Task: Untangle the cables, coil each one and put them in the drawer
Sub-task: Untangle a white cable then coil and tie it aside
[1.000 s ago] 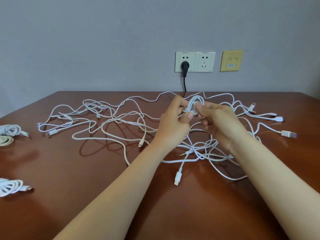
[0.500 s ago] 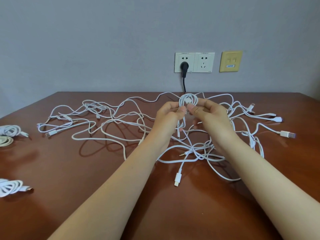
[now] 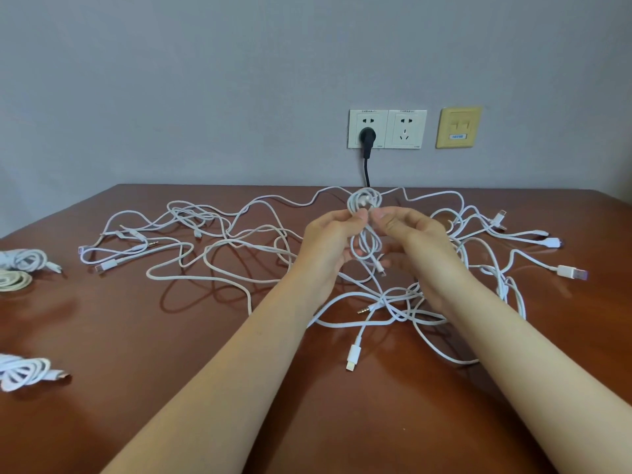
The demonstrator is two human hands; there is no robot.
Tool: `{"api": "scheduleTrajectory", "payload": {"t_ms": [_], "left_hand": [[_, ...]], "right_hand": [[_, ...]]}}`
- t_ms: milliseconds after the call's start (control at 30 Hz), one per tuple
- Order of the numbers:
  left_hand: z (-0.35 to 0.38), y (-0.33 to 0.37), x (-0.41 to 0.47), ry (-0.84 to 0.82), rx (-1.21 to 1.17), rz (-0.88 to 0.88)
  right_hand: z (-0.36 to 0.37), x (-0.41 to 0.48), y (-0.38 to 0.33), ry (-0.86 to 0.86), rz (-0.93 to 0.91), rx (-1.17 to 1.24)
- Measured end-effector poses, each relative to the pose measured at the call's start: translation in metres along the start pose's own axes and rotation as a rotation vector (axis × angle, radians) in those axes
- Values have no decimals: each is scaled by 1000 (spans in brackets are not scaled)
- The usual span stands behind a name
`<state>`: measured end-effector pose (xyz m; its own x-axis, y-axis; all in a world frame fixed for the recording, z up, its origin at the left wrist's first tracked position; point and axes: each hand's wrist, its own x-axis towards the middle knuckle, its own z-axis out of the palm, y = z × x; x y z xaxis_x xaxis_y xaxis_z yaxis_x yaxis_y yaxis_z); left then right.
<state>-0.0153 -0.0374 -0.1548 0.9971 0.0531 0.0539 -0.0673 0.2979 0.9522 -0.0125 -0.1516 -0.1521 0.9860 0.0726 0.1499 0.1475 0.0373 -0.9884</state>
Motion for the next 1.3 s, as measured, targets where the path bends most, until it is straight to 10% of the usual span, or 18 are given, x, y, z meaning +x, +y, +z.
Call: {"api": "scheduleTrajectory", "payload": {"t_ms": [500,1300], "left_hand": [[-17,2,11,190,-118,33],[-111,88,-8,348,325,31]], "right_hand": [[7,8,14,50,-78,-84],[91,20,-12,-64,-174,-186]]}}
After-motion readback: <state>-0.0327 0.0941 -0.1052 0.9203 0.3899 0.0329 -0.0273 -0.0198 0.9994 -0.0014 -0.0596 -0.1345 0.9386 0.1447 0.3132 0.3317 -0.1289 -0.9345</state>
